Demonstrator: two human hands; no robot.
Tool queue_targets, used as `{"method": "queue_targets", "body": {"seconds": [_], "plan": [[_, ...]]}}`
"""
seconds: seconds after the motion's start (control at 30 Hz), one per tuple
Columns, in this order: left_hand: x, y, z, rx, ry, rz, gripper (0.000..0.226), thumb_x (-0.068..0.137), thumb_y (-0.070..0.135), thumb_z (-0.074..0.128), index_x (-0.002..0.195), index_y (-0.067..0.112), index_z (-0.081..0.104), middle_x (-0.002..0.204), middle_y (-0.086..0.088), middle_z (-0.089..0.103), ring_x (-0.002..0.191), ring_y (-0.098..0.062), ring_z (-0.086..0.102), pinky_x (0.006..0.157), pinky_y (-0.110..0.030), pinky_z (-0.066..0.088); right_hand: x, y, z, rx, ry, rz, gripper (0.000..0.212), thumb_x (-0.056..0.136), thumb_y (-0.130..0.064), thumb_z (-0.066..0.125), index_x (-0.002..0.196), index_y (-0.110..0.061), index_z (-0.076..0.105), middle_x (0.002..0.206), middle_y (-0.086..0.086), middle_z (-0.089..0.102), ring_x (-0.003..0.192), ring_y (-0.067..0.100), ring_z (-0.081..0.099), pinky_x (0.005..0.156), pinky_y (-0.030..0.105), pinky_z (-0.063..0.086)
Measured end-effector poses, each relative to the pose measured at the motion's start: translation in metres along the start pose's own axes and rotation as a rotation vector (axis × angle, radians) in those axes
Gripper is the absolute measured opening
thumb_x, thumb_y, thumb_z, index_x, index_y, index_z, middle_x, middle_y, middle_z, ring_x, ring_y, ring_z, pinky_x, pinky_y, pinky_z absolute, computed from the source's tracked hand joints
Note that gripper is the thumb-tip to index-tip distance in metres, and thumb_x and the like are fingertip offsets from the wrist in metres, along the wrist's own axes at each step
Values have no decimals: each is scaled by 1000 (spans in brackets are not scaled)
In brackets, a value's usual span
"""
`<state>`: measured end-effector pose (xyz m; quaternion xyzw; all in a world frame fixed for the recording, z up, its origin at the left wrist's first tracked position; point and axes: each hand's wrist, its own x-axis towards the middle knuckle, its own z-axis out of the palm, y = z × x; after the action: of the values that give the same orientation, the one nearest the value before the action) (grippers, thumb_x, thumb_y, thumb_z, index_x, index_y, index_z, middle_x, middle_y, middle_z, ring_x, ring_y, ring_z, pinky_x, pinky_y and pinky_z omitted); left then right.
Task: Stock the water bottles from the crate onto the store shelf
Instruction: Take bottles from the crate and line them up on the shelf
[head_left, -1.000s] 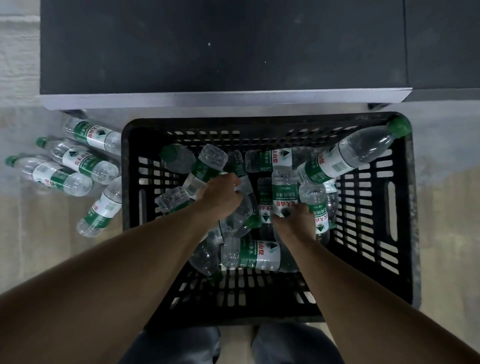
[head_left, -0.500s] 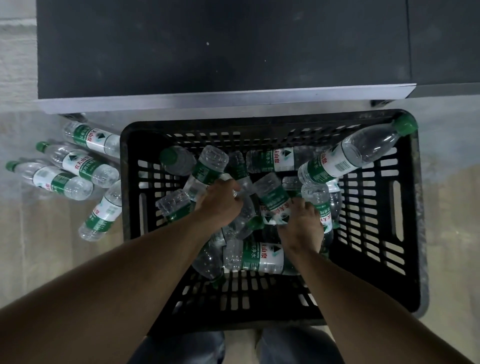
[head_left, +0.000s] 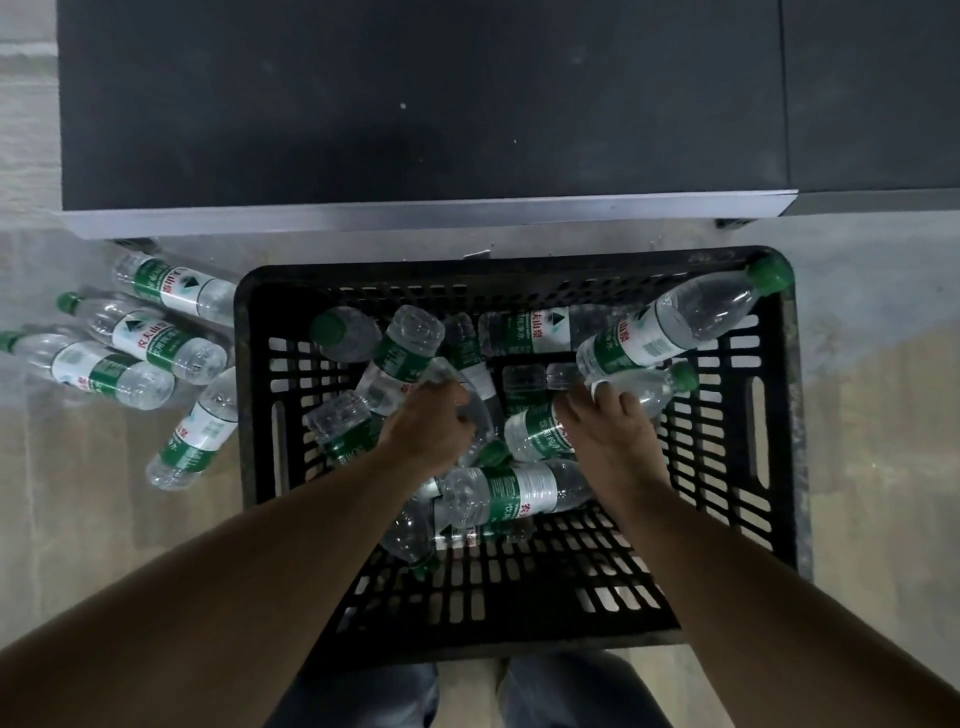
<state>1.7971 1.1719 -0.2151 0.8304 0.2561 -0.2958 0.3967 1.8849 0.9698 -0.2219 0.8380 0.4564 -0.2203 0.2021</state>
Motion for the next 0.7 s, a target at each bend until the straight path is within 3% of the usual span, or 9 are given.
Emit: {"method": "queue_targets", "body": {"seconds": [0.1,0.2,0.27,0.3,0.4,0.5,0.6,0.7], "plan": [[2,1,0,-24,36,-39,42,93,7,57,66,38,50,81,14,56,59,-7,63,49,-29,53,-12,-15,5,347,197,263,73,74,1,67,139,-19,42,146,16,33,117,30,47,96,43,50],[4,4,3,1,49,-63,26,93,10,58,82,33,60,90,9,60,72,-12,65,68,-40,61,-20,-38,7,888,415,858,44,80,-6,68,120,-8,49,124,15,46,102,25,54,74,32,53],[4,6,4,44,43,-76,16,92,12,58,103,21,67,103,-3,66,81,-19,66,74,-42,59,-19,-45,10,1219,379,1244,56,82,-28,75,121,-2,44,121,18,51,99,32,58,72,28,44],[5,7,5,41,40,-73,17,92,11,58,103,19,68,103,-4,67,79,-19,65,73,-40,59,-18,-46,12,1319,322,1287,65,83,-36,75,126,-2,41,122,18,54,101,33,60,74,26,42],[5,10,3,8,22,-72,16,93,10,57,103,15,68,96,5,64,64,-10,61,59,-30,54,-5,-43,12,1467,178,1181,81,82,-51,72,137,-7,33,126,16,58,110,33,61,82,25,46],[7,9,3,16,14,-55,16,95,10,56,107,11,67,100,-1,68,59,-7,57,51,-24,43,16,-34,4,1663,32,1353,101,77,-60,71,146,-2,26,141,19,45,126,35,49,103,38,44],[4,9,5,7,5,-25,15,96,10,57,103,10,70,99,-7,72,61,-10,56,56,-26,46,25,-31,0,1753,-35,1466,106,78,-58,72,151,-6,14,147,17,37,132,33,44,107,36,38],[-5,10,6,-27,-29,-24,12,94,10,61,102,8,69,98,-10,72,79,-22,68,76,-39,58,19,-36,-2,1690,62,1451,103,75,-51,79,148,-12,18,140,15,42,125,33,49,101,33,42]]}}
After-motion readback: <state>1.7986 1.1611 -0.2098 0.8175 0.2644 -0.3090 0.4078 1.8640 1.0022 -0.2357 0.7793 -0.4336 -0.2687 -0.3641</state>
